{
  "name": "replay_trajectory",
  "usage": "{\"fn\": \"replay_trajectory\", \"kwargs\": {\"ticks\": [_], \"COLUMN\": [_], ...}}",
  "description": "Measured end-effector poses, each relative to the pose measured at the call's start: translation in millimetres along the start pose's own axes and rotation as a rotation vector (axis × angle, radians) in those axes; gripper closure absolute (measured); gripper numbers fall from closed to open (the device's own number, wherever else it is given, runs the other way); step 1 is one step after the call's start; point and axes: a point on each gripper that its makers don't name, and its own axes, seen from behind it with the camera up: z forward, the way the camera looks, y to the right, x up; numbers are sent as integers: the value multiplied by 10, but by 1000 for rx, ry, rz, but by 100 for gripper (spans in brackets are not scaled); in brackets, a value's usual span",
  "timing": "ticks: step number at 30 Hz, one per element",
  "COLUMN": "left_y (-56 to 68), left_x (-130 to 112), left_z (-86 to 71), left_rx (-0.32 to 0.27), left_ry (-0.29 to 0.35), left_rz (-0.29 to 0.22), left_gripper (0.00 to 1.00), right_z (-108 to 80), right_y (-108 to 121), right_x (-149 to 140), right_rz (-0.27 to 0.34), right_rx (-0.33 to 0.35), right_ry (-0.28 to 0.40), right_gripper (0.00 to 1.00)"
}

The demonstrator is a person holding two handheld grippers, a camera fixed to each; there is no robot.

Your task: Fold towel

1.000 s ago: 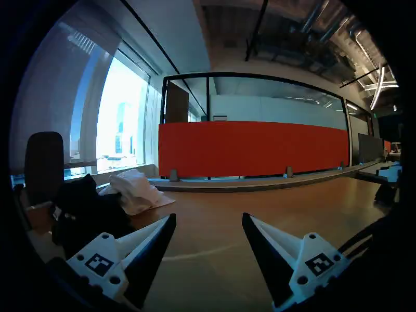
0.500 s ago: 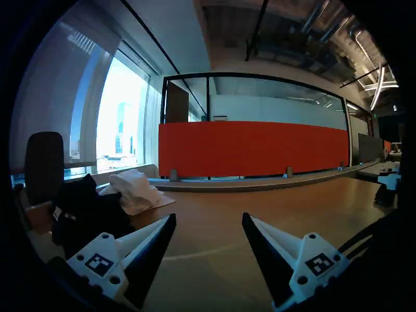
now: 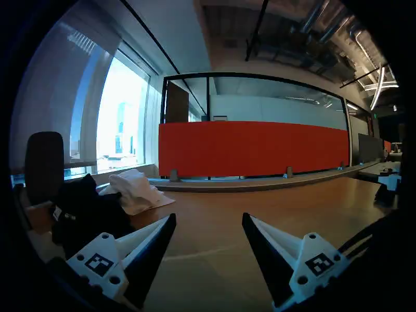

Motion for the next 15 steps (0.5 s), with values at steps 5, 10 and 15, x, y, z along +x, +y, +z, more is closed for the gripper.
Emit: {"fn": "replay_trajectory", "kwargs": {"ticks": [5,10,15], "left_y": [0,0,-2], "left_x": [-2,-1,0], "left_z": [-1,-1,-1], "left_rx": [0,0,0], "left_ry": [0,0,0], "left_rz": [0,0,0], "left_gripper": [6,6,6], "right_z": [-10,-11,-9], "right_y": [8,-1,-4], "right_x": [3,15,31], "right_rz": [1,-3,-4], "right_rx": [-1,2,4], "right_ry": [5,14,26], "right_gripper": [0,0,0]}}
